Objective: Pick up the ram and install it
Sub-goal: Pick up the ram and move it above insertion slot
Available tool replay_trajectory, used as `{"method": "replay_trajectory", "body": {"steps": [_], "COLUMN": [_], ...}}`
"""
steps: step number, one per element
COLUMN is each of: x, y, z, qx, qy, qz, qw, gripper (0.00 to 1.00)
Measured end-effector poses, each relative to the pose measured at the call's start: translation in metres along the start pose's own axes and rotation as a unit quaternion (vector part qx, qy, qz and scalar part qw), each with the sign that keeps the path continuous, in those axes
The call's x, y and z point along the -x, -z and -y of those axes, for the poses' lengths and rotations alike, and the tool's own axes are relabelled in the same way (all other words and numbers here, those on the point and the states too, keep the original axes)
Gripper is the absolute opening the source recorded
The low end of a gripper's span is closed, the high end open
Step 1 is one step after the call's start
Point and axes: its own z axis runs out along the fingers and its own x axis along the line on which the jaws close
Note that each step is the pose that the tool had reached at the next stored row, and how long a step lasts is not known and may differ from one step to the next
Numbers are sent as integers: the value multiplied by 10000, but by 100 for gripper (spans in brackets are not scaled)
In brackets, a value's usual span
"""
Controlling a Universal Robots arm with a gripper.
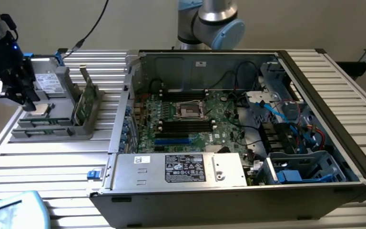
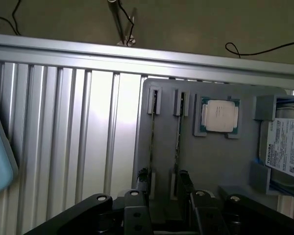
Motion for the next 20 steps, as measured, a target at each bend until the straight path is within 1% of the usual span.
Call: {"method": "replay_trajectory", "body": {"steps": [20], "x": [-17], "y": [-365], "z": [17], "qx": [0], "qy": [0], "qz": [0], "qw": [10000], "gripper": [37]}}
